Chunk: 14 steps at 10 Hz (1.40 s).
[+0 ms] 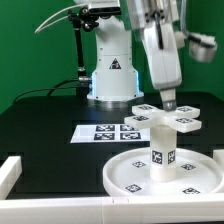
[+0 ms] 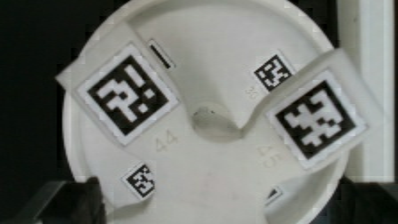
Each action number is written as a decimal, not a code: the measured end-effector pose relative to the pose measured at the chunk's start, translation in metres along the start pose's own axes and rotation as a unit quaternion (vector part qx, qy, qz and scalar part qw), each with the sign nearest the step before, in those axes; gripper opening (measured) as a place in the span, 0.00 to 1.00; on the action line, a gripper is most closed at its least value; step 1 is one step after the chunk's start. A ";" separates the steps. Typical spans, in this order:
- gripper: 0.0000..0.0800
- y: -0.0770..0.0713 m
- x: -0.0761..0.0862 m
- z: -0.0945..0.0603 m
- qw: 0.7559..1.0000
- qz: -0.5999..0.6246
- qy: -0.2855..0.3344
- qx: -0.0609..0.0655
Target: Assemble round table
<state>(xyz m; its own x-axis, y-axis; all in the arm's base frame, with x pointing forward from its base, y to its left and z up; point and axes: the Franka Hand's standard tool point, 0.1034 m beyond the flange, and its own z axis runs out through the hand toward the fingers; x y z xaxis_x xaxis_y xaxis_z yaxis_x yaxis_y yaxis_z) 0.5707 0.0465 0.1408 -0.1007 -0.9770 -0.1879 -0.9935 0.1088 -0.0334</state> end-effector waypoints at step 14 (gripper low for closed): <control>0.81 0.001 0.000 0.008 0.775 -0.630 0.016 -0.049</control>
Offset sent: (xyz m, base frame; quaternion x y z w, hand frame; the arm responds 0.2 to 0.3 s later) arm -0.0042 0.0019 -0.0167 -0.0460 0.0516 -0.2747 0.9590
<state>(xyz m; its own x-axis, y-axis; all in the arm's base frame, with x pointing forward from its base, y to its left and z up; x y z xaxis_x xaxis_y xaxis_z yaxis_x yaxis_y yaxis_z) 0.5704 0.0484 0.1334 0.9532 -0.2994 -0.0422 -0.3022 -0.9483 -0.0969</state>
